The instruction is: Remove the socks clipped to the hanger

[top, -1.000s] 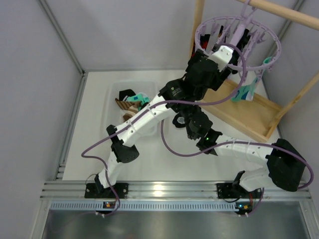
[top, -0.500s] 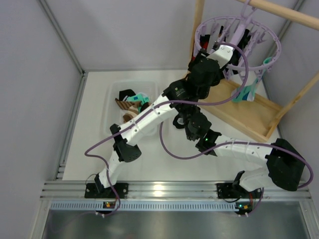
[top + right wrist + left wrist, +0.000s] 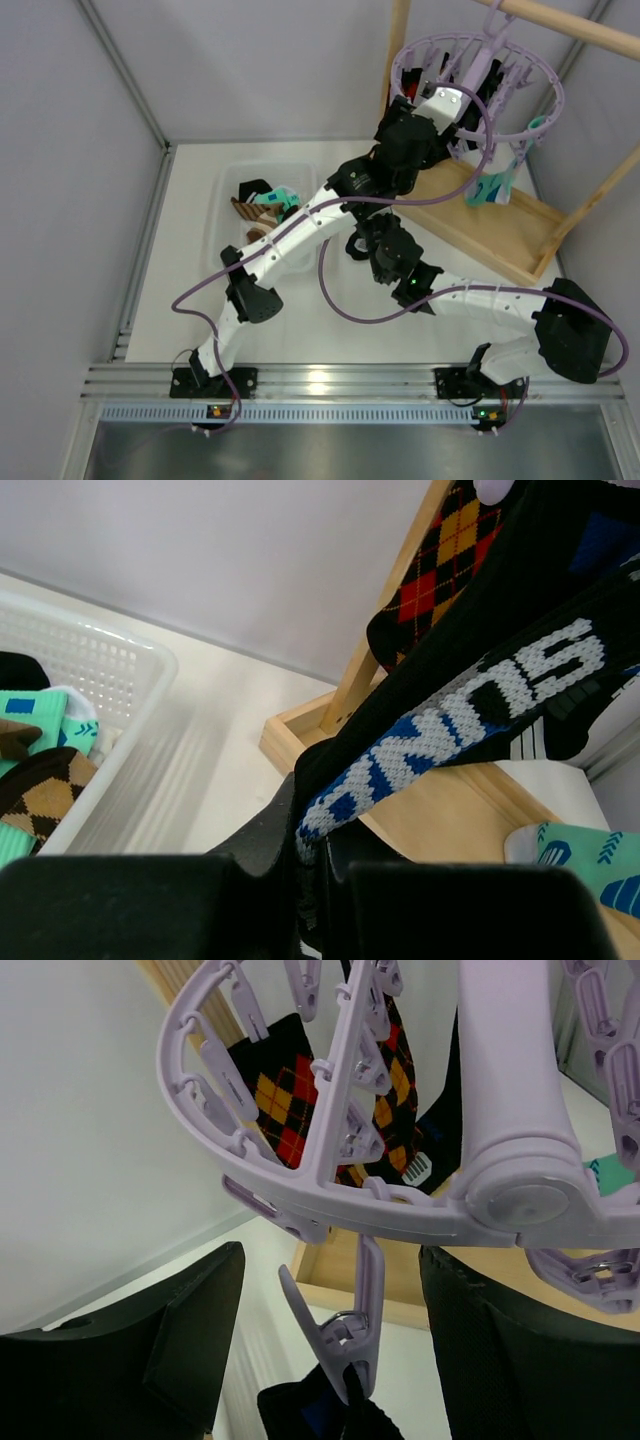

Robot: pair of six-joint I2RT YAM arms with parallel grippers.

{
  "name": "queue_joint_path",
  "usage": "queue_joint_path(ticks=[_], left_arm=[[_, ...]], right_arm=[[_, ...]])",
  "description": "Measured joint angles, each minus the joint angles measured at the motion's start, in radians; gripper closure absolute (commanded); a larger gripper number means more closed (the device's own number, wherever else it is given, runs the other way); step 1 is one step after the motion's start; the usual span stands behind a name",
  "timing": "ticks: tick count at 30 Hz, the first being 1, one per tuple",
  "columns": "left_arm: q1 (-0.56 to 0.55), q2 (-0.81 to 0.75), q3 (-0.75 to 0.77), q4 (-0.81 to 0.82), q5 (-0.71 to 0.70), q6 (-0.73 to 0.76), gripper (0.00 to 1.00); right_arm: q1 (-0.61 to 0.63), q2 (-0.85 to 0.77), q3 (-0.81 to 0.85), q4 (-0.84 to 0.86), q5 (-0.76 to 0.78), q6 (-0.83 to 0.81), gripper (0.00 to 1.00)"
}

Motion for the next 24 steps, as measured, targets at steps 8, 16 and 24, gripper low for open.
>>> queue_joint_path(ticks=[8, 16, 24], left_arm=[[0.001, 0.0, -0.004, 0.002, 0.021, -0.034, 0.56], [0.019, 0.0, -0.004, 0.033, 0.035, -0.046, 0.94], [0.03, -0.031, -0.092, 0.048, 0.079, -0.08, 0.27]], right_arm=[[0.0, -0.001, 0.0, -0.005, -0.005, 0.003, 1.0], [0.038, -0.015, -0.043, -0.023, -0.062, 0.036, 1.0], [0.045, -0.191, -0.234, -0.057, -0.104, 0.164, 1.0]])
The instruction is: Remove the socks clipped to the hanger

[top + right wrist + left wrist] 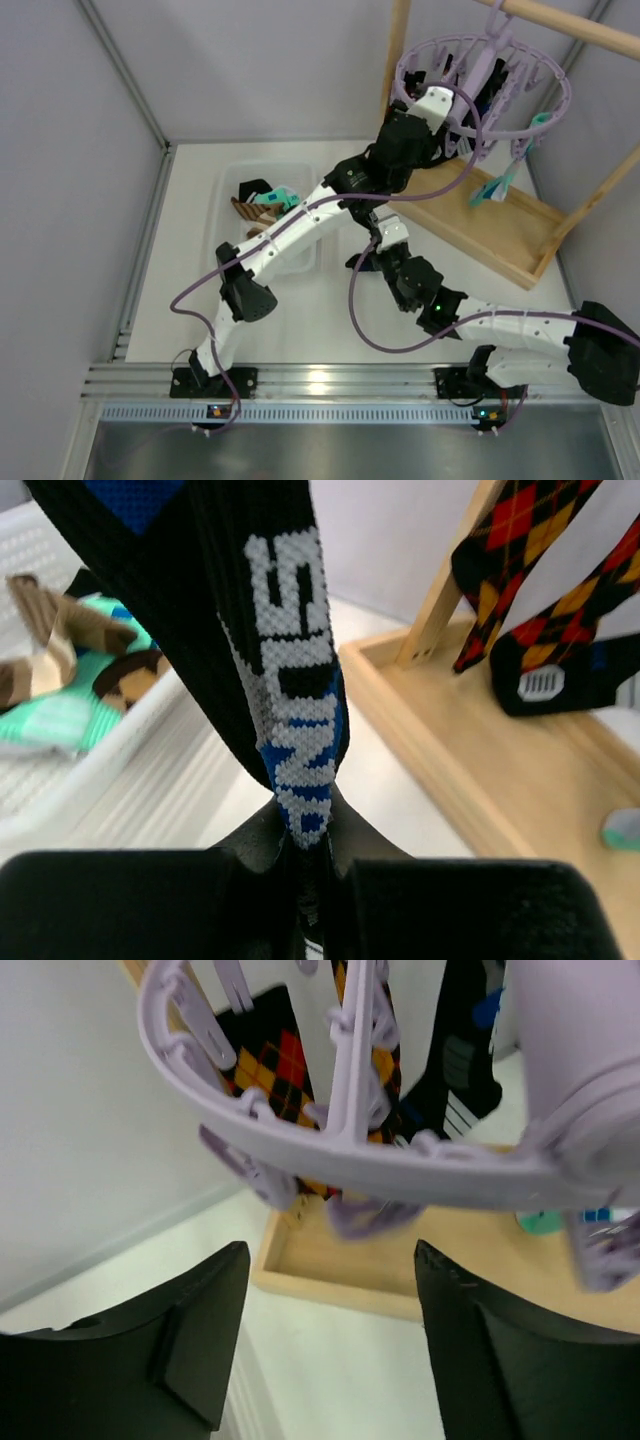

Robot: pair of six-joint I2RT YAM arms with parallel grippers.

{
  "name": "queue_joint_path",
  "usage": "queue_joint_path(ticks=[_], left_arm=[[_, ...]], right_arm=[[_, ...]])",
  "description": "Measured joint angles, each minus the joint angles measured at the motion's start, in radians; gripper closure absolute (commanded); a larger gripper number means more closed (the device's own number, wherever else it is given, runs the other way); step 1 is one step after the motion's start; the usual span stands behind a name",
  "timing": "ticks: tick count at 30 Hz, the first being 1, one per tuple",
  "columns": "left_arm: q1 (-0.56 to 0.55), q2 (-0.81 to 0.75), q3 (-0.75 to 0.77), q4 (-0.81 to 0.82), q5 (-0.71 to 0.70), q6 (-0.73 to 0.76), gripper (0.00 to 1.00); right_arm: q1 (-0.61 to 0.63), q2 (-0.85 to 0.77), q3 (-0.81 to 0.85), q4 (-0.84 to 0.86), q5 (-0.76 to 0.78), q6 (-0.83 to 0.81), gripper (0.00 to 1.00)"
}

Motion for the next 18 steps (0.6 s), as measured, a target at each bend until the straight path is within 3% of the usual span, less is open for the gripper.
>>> queue_joint_path(ticks=[1, 3, 11, 18], left_arm=[[0.0, -0.015, -0.034, -0.003, 0.005, -0.01, 0.14], [-0.002, -0.052, -0.111, -0.008, 0.002, -0.027, 0.02], [-0.019, -0.384, -0.468, -0.03, -0.128, -0.101, 0.02], [-0.019, -0.834, -0.806, -0.055, -0.336, -0.238, 0.02]], right_arm=[[0.0, -0.037, -0.034, -0.02, -0.01, 0.026, 1.0], [-0.003, -0.105, -0.09, -0.06, -0.029, 0.076, 1.0], [-0.14, -0.338, -0.183, -0.242, -0.167, 0.26, 1.0], [-0.262, -0.286, -0.008, -0.368, -0.332, 0.3, 1.0]])
